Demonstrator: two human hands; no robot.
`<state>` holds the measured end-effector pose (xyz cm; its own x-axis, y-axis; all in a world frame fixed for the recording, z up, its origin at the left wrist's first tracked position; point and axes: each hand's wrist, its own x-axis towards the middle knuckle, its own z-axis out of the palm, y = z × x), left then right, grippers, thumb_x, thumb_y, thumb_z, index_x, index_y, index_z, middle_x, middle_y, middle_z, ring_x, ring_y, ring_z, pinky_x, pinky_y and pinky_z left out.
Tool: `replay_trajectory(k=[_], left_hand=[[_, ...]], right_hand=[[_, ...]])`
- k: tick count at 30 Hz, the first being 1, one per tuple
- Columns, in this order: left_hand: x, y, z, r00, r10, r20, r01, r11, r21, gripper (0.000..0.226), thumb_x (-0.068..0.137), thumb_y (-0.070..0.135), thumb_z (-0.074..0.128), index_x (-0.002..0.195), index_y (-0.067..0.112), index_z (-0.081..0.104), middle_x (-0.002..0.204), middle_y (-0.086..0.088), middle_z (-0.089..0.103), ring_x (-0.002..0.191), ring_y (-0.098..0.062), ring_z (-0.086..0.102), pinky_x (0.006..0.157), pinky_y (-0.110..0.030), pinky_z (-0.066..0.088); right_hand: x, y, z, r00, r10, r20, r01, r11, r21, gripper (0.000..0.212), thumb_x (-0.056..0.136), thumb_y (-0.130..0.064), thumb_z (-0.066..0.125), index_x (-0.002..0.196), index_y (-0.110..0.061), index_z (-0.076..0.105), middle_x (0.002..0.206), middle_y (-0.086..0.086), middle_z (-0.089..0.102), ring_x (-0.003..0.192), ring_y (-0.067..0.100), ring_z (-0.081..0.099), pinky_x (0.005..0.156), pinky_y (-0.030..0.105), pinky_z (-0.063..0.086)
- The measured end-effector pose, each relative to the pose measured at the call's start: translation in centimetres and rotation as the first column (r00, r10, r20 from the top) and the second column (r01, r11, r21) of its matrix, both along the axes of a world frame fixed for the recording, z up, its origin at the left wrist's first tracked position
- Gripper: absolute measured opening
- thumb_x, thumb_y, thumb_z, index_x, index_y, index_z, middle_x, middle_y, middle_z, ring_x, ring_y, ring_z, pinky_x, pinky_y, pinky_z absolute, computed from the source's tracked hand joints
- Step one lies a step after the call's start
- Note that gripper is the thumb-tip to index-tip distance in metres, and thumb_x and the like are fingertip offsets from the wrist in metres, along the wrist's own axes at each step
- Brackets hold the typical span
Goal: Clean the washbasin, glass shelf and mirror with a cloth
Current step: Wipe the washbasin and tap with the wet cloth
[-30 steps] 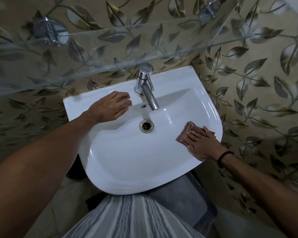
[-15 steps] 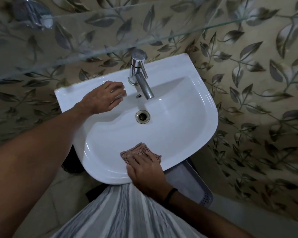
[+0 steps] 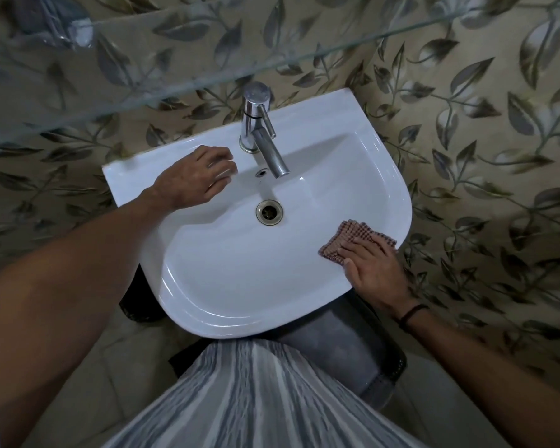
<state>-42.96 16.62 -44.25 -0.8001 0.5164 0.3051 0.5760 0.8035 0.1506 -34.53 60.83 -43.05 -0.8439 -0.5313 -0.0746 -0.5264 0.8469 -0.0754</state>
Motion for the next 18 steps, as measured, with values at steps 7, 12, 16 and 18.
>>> replay_trajectory(k=[7, 12, 16, 18], left_hand=[[-0.2, 0.1, 0.0, 1.0, -0.017, -0.024, 0.017, 1.0, 0.002, 0.021, 0.105, 0.022, 0.051, 0.118, 0.009, 0.062, 0.126, -0.014, 0.056, 0.111, -0.032, 0.057, 0.098, -0.04, 0.046], [-0.1, 0.0, -0.3, 1.0, 0.001, -0.014, -0.001, 1.0, -0.001, 0.023, 0.106, 0.025, 0.05, 0.119, 0.01, 0.061, 0.128, -0.012, 0.055, 0.111, -0.032, 0.057, 0.099, -0.04, 0.046], [-0.2, -0.1, -0.4, 1.0, -0.001, -0.01, 0.001, 1.0, 0.0, 0.023, 0.105, 0.024, 0.051, 0.119, 0.01, 0.062, 0.128, -0.012, 0.056, 0.111, -0.032, 0.056, 0.1, -0.04, 0.045], [-0.3, 0.0, -0.4, 1.0, -0.001, -0.006, 0.001, 1.0, 0.003, 0.023, 0.105, 0.024, 0.051, 0.119, 0.01, 0.062, 0.128, -0.012, 0.056, 0.112, -0.032, 0.057, 0.101, -0.039, 0.045]], right_hand=[[8.4, -11.8, -1.1, 0.98, 0.18, 0.086, -0.165, 0.974, -0.158, 0.031, 0.098, -0.029, 0.047, 0.117, -0.021, 0.07, 0.121, -0.001, 0.07, 0.1, 0.018, 0.066, 0.09, 0.036, 0.041], [11.3, -20.3, -3.0, 0.955, 0.241, 0.174, -0.193, 0.947, -0.257, 0.046, 0.102, -0.039, 0.042, 0.13, -0.01, 0.064, 0.135, 0.011, 0.064, 0.114, 0.022, 0.065, 0.085, 0.034, 0.053], [10.5, -17.2, -2.4, 0.9, 0.367, 0.236, -0.308, 0.917, -0.254, 0.052, 0.108, -0.041, 0.027, 0.144, -0.012, 0.05, 0.148, 0.011, 0.052, 0.129, 0.022, 0.056, 0.102, 0.037, 0.046], [9.1, -13.5, -1.9, 0.898, 0.402, 0.18, -0.361, 0.906, -0.222, 0.048, 0.108, -0.039, 0.03, 0.145, -0.017, 0.049, 0.145, 0.006, 0.055, 0.129, 0.02, 0.055, 0.11, 0.039, 0.04]])
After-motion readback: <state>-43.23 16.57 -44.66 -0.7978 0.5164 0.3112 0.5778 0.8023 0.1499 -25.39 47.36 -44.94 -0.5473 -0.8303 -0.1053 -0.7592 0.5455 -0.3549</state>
